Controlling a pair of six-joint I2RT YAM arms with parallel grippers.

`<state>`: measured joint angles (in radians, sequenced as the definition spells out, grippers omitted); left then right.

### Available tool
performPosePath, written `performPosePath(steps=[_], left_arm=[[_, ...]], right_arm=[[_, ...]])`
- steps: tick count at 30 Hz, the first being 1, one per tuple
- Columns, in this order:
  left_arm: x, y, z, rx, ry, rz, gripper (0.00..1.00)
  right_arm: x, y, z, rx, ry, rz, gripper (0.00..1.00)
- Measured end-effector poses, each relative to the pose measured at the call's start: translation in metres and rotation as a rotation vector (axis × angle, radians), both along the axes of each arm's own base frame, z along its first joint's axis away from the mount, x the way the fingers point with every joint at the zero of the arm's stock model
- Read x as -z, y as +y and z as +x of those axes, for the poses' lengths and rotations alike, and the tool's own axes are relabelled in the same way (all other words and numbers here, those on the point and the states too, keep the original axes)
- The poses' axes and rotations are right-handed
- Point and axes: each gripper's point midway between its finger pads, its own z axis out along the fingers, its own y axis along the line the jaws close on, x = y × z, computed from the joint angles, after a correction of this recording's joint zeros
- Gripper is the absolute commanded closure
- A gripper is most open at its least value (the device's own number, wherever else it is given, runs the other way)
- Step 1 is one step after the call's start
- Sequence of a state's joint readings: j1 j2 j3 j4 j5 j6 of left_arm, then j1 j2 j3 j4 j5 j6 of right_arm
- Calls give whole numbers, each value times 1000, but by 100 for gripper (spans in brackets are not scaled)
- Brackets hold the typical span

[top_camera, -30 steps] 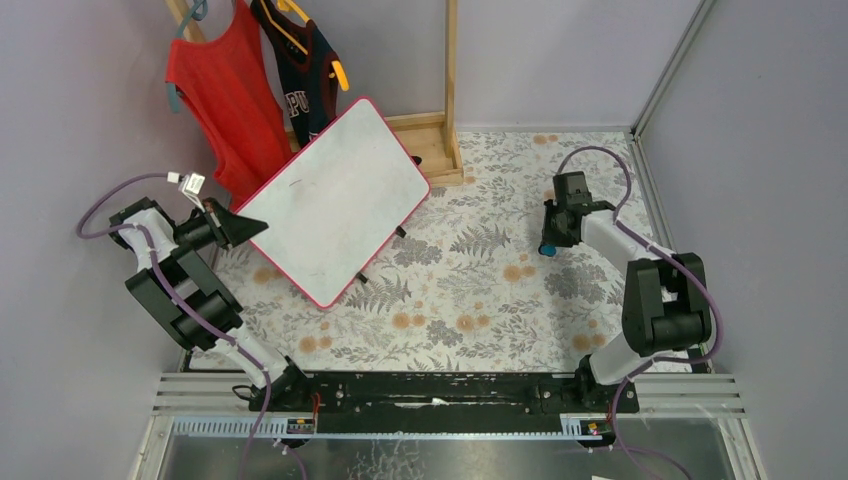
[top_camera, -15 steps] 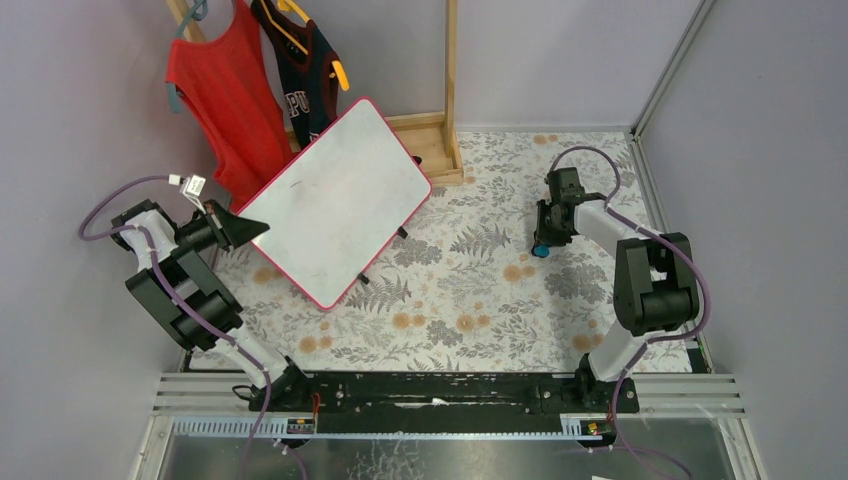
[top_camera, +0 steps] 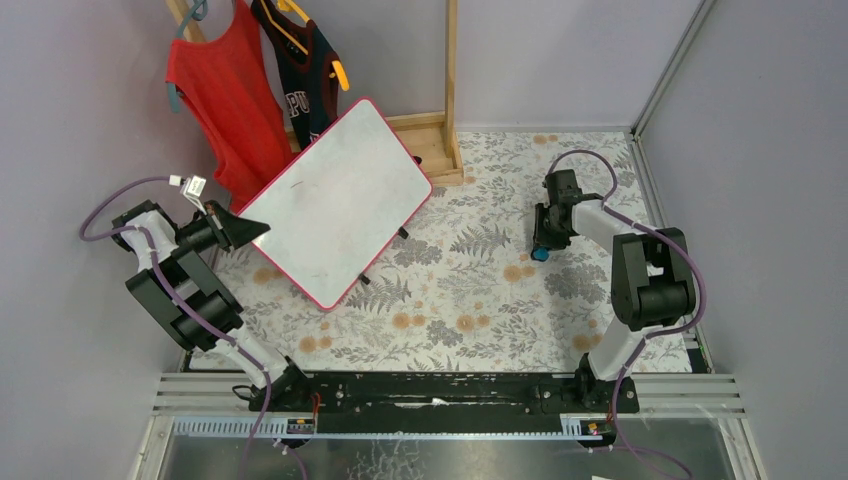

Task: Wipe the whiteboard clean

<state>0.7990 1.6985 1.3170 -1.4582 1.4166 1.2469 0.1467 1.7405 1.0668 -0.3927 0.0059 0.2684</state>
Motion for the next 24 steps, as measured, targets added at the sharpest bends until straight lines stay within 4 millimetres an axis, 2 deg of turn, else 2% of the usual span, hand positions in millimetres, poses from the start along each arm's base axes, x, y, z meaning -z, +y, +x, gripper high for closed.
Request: performPosePath(steps=[4, 5, 6, 11, 15, 17, 18, 24], left_arm=[[0, 0, 0, 0, 1, -1, 97], [0, 0, 0, 0, 1, -1, 97], [0, 0, 0, 0, 1, -1, 97], [0, 0, 0, 0, 1, -1, 97], [0, 0, 0, 0, 1, -1, 97], [0, 0, 0, 0, 1, -1, 97], [0, 0, 0, 0, 1, -1, 97], [0, 0, 0, 0, 1, -1, 96]], right_arm=[[0, 0, 0, -3, -1, -1, 55], [0, 0, 0, -4, -1, -2, 43], [0, 0, 0, -5, -2, -1, 38], [-3, 0, 1, -5, -10, 0, 32], [-13, 1, 3, -6, -39, 7, 27], [-22, 2, 4, -7, -63, 16, 3], [-27, 3, 5, -5, -78, 23, 0], [-63, 7, 3, -11, -178, 60, 1]])
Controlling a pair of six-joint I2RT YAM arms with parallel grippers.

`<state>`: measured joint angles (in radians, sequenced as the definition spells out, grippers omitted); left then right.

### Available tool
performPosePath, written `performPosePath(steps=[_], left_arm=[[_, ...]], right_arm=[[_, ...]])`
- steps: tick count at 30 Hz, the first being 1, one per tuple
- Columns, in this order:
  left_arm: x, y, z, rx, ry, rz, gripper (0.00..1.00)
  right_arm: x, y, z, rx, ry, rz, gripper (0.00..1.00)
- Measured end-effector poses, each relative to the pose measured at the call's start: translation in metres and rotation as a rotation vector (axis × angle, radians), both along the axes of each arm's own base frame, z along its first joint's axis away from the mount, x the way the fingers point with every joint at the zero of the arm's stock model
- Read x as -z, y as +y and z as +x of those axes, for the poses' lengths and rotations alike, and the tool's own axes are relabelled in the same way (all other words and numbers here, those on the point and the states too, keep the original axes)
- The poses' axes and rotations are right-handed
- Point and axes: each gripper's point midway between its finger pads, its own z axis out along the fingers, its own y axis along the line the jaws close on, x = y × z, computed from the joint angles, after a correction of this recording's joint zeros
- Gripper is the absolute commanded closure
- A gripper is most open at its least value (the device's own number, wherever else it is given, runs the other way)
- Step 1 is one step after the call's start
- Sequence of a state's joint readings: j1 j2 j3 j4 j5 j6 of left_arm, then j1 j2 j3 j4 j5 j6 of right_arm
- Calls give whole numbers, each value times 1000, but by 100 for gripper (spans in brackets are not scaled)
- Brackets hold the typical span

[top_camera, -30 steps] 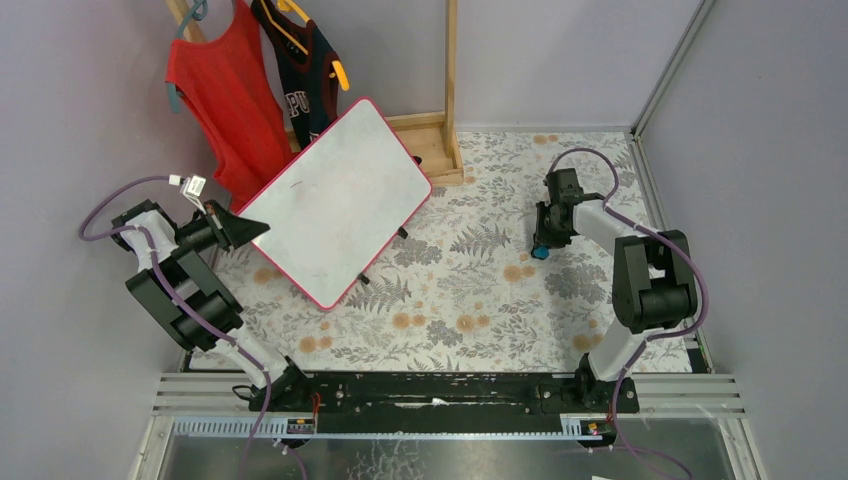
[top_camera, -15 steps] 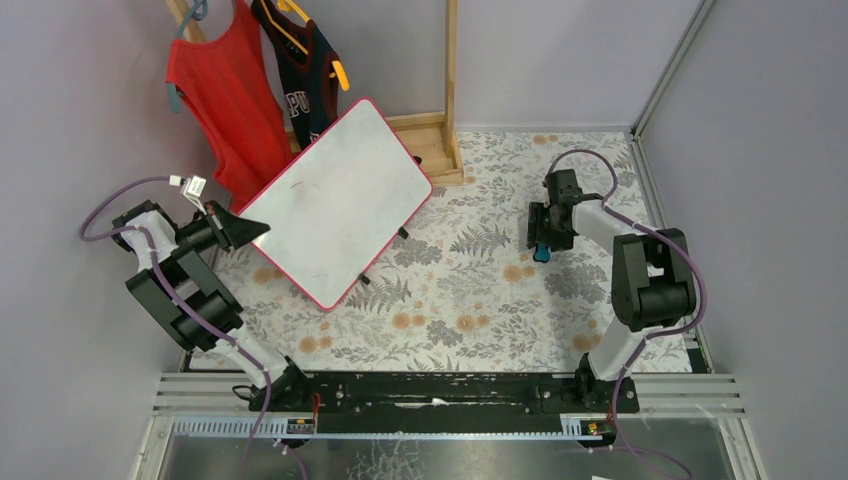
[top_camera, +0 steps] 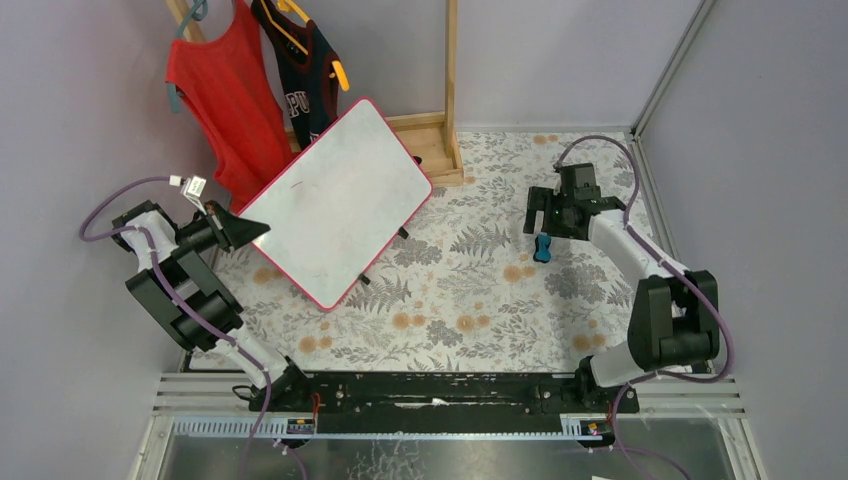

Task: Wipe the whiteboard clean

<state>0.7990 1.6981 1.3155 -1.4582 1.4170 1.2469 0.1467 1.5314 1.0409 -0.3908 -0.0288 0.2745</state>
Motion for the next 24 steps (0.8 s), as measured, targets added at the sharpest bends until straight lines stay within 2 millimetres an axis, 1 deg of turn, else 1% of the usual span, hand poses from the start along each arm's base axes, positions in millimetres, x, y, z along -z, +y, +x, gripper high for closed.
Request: performPosePath(steps=[2, 4, 6, 8, 11, 15, 24], left_arm=[[0, 0, 0, 0, 0, 1, 96], [0, 0, 0, 0, 1, 1, 93], [1, 0, 0, 2, 2, 7, 89], [5, -1, -3, 10, 17, 17, 88], [11, -2, -5, 19, 31, 30, 87], [14, -2, -7, 28, 36, 48, 80], [19, -4, -9, 44, 55, 65, 77]], right_arm=[[-12, 1, -2, -2, -35, 13, 1], [-22, 3, -4, -8, -67, 27, 1], [-29, 4, -7, -13, -92, 38, 1], [-32, 5, -12, -19, -106, 50, 1], [-32, 6, -17, -23, -106, 56, 1], [-31, 7, -17, -27, -104, 62, 1], [-31, 9, -18, -32, -103, 67, 1]])
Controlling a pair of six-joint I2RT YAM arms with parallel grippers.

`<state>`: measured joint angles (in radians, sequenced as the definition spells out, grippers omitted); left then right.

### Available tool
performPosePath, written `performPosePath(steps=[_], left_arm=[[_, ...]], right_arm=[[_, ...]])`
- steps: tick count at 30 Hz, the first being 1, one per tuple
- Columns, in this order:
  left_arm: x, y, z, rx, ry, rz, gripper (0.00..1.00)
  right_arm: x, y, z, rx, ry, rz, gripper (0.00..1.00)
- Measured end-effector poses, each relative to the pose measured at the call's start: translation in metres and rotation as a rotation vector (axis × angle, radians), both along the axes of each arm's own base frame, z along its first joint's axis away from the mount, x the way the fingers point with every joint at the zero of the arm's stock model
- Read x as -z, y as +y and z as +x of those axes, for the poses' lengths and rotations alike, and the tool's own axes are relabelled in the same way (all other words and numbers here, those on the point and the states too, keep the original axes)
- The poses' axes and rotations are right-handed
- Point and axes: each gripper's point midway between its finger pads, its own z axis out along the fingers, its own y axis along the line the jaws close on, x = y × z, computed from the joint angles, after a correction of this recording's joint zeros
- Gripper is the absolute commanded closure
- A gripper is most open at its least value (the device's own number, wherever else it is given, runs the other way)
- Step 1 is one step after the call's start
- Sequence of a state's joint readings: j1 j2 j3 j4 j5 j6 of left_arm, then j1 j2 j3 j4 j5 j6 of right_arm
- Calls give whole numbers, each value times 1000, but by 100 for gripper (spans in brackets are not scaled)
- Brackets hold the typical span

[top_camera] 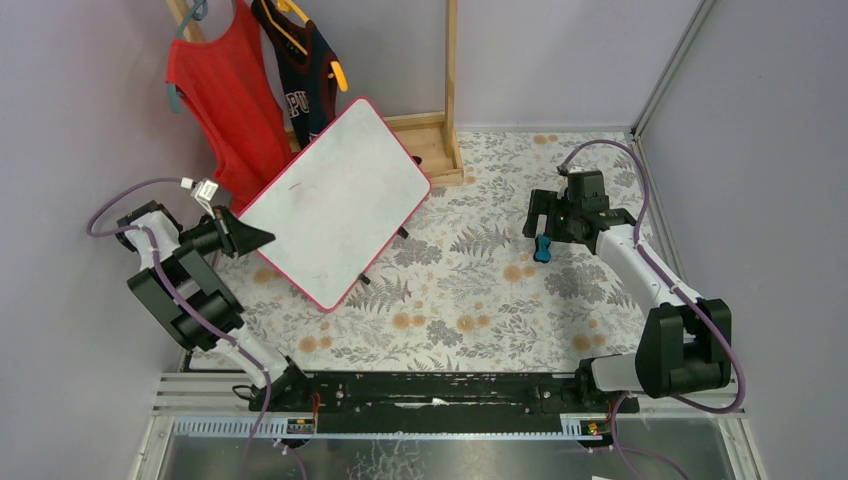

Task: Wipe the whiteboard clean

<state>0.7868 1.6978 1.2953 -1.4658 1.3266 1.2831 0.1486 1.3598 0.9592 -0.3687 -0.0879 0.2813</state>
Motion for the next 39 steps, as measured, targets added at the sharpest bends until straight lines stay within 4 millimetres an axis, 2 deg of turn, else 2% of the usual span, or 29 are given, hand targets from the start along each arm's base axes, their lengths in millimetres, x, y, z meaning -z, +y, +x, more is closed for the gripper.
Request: performPosePath(steps=[14, 27, 34, 39], left_arm=[[-9, -4, -9, -3, 30, 46, 63], [-33, -5, -19, -38, 5, 116, 62], [-43, 19, -34, -154, -7, 173, 58], [-44, 29, -41, -199, -2, 206, 58]], right_arm=[[5, 0, 0, 0, 12, -2, 1], [4, 0, 1, 0, 8, -1, 1], [5, 1, 0, 2, 8, 2, 1], [5, 1, 1, 4, 8, 4, 1]])
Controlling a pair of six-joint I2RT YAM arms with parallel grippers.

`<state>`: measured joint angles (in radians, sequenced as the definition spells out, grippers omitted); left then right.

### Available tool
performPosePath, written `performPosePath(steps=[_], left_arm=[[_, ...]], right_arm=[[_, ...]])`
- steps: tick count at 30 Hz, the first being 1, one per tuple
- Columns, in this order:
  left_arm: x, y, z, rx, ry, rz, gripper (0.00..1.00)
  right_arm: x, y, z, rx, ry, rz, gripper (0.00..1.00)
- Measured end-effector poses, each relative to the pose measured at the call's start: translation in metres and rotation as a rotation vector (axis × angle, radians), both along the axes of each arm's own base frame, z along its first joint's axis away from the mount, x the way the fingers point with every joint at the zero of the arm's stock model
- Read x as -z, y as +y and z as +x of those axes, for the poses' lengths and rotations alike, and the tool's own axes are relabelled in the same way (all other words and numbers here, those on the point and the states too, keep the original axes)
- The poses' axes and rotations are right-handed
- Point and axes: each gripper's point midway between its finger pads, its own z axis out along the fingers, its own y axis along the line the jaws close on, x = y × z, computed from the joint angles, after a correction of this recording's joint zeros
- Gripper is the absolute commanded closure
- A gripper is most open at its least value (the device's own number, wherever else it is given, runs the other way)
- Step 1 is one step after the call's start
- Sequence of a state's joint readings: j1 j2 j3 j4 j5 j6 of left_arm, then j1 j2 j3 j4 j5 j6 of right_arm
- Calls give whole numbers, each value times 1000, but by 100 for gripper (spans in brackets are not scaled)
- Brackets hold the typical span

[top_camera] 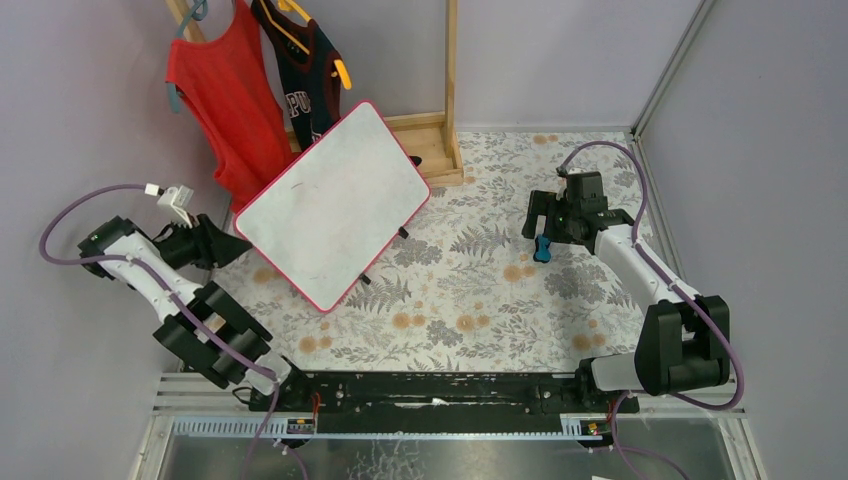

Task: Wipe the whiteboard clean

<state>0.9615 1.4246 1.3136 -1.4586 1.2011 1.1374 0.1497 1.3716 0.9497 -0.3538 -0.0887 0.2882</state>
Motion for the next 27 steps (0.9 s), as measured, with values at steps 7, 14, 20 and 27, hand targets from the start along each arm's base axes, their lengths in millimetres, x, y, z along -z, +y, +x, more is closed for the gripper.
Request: performPosePath(steps=[7, 14, 20, 27], left_arm=[[11, 19, -14, -90, 35, -3, 58], [12, 36, -31, -171, 49, 59, 58], [22, 42, -41, -205, 66, 67, 59], [51, 58, -46, -278, 96, 1, 60]], right_arm=[[2, 0, -1, 0, 5, 0, 1], [2, 0, -1, 1, 5, 0, 1], [4, -1, -2, 8, 7, 1, 1], [13, -4, -7, 28, 23, -19, 1]])
